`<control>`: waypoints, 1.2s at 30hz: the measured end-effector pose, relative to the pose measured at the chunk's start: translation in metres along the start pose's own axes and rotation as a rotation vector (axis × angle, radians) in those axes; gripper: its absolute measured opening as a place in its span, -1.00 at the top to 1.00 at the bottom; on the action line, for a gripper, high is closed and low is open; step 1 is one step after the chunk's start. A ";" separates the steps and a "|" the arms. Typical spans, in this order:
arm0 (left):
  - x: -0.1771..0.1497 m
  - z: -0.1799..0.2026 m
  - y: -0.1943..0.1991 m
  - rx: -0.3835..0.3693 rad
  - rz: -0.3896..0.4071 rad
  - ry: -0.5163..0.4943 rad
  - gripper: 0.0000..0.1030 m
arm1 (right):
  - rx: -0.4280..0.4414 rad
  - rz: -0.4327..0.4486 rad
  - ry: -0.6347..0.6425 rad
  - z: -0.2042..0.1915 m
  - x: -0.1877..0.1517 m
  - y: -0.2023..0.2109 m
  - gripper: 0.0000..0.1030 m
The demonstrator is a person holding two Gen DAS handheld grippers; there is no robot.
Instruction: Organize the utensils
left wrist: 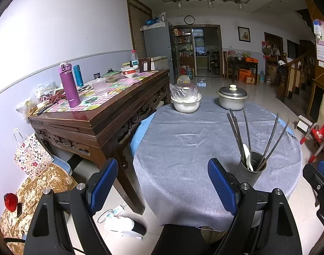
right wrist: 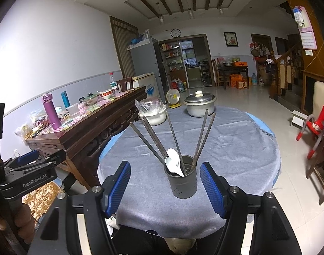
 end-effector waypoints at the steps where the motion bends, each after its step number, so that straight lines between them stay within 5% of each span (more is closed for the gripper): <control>1: 0.000 0.000 0.000 0.001 0.000 0.001 -0.68 | 0.000 0.000 0.000 0.000 0.000 0.000 -0.39; 36: 0.000 0.000 0.003 -0.008 0.005 0.000 -0.69 | 0.007 0.003 0.008 -0.007 0.004 0.002 -0.40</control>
Point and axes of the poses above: each gripper's, at about its wrist camera, not at the fingertips, and y roughly against the way its jaws point, z to its right, x to its top, the point moved 5 cm from there along -y, roughly the way its jaws point, and after that the axes turned 12 degrees about -x, right-handed, at the moved point
